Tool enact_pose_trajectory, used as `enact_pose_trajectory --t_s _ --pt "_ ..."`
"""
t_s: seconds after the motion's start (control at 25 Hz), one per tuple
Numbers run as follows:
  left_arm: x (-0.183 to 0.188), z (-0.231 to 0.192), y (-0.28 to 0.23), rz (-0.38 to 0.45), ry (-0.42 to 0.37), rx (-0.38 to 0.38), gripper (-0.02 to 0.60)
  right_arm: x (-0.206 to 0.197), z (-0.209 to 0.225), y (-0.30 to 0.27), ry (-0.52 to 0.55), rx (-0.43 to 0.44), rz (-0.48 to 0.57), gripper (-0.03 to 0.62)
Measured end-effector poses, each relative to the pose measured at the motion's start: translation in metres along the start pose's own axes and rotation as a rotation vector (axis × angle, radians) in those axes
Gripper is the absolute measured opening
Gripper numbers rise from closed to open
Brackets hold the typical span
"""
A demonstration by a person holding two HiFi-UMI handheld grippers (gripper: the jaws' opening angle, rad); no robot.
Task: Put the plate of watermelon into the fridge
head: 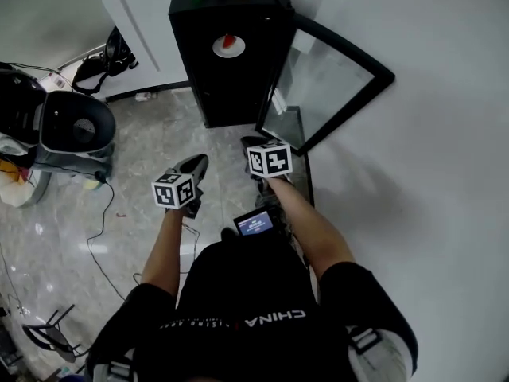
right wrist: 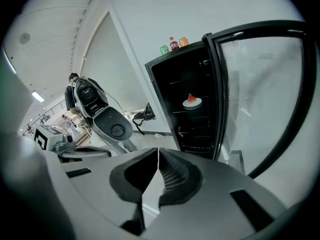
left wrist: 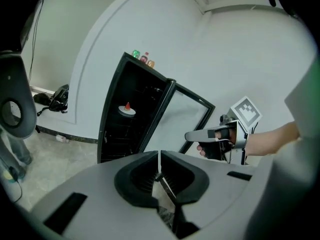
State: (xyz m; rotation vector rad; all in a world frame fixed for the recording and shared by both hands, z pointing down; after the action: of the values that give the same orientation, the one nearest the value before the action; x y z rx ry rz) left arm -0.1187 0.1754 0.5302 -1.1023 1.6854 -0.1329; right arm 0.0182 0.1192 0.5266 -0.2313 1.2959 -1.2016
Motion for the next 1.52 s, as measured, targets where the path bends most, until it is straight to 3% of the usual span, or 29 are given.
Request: enact_pose_trajectory --t_s 0.24,0.48,0.88,1.52 --pt "-0.019 0.026 0.006 -0.004 -0.028 -0.02 0.026 -0.036 -0.01 0.023 0.03 0.014 0.011 0.02" --pt "-0.012 0.058 -0.005 0.012 -0.023 -0.027 0.025 -0.042 0.001 0.053 0.082 0.0 0.014 0.021" --pt "0.001 0.107 -0.016 0.066 -0.095 0.0 0.012 -0.046 0.025 0.077 0.096 0.044 0.043 0.017" --pt "-0.012 0.117 -0.023 0.018 -0.128 0.008 0.012 -0.042 0.02 0.088 0.155 0.045 0.07 0.017"
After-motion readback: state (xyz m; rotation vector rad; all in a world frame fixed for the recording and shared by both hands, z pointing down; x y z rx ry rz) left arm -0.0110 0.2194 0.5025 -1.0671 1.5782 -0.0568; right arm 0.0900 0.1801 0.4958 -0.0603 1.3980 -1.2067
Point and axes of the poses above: the fingertips, and each gripper's own axes: y backward along the fingers, z to its right, x out of its top, the point moved 2 cm from there along y, backward along the fingers, and after that the axes turned 10 degrees about -z, right-handed, at the moved point
